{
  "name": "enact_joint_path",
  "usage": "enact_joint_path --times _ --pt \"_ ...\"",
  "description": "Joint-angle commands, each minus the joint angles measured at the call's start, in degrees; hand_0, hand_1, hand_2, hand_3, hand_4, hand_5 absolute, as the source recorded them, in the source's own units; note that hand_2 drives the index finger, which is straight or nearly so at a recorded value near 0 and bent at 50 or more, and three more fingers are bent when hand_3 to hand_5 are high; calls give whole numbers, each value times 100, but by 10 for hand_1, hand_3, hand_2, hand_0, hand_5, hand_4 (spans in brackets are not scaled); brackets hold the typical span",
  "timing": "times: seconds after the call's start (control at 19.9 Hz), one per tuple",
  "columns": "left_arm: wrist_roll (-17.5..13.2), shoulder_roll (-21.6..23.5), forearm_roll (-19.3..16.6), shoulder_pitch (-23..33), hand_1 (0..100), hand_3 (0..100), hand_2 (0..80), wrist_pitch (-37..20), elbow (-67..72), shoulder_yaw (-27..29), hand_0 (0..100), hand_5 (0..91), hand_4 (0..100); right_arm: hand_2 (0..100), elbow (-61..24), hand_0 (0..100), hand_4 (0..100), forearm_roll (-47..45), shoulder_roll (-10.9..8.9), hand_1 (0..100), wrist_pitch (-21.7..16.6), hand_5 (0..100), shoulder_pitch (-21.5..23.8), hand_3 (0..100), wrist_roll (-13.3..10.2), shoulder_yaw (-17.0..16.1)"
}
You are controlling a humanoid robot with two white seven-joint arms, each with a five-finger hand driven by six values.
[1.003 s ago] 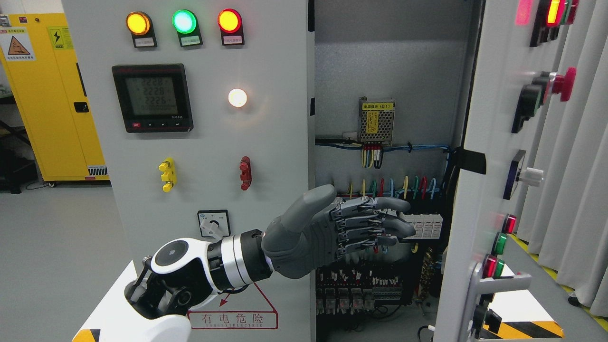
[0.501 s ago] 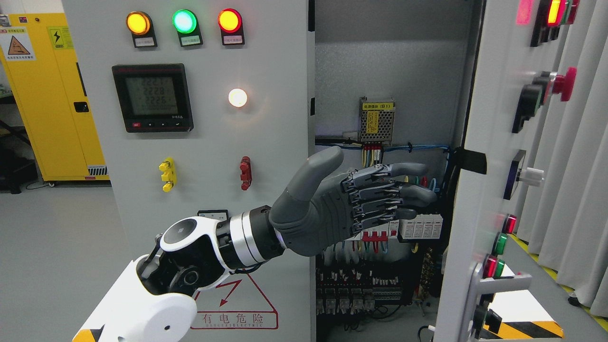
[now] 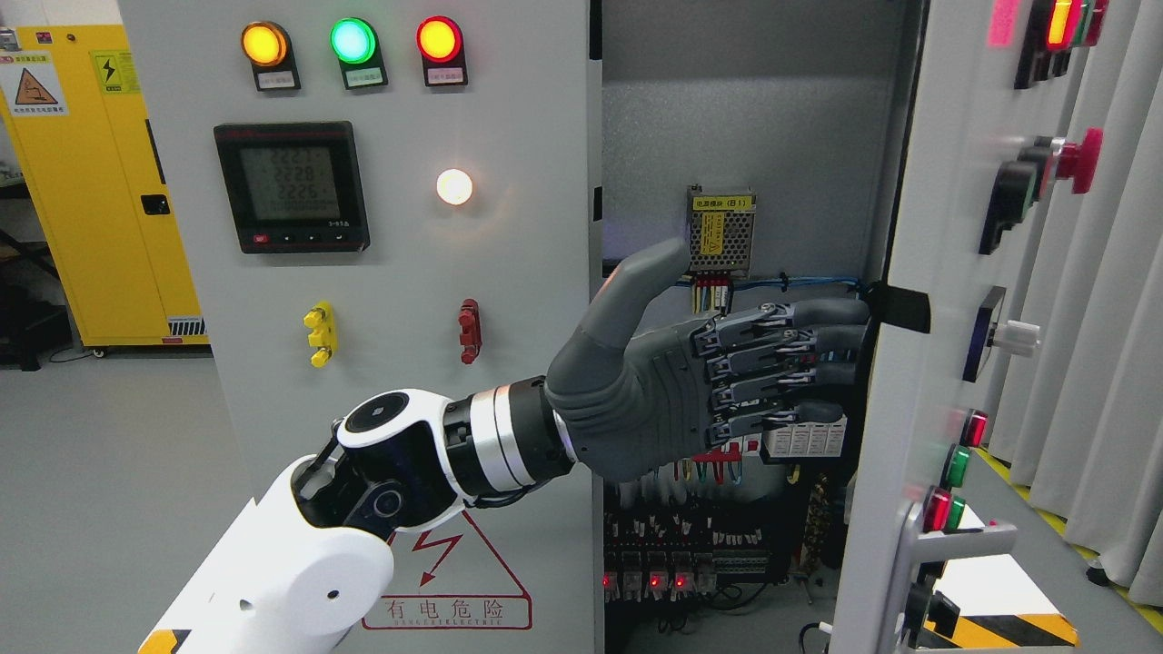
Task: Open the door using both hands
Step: 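Press the left hand against the partly open door and push it outward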
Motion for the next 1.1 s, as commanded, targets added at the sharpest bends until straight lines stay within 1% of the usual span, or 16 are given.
enact_joint_path --times 0.0,0.25,0.45,0.55,0.75,1.05 --pt "-2 39 194 -333 0 0 0 -68 312 -706 0 0 67 0 5 214 0 -3 0 63 2 0 8 0 -2 0" --pt "-2 4 256 -509 0 0 0 -104 418 -899 0 0 66 0 5 214 0 -3 -9 63 2 0 8 0 -2 0" --pt "-2 -31 282 -588 0 0 0 -261 488 -1153 0 0 60 0 5 214 0 -3 -9 62 2 0 -9 0 -2 0" --pt "6 -206 352 -614 0 0 0 -297 576 -1241 0 0 55 0 5 215 0 -3 -17 61 2 0 -9 0 -2 0" --pt "24 -549 335 -615 0 0 0 -297 655 -1268 0 0 51 0 5 215 0 -3 -26 61 2 0 -9 0 -2 0" --pt "165 -980 317 -667 0 0 0 -288 681 -1268 0 0 45 0 5 215 0 6 -44 61 2 0 -18 0 -2 0"
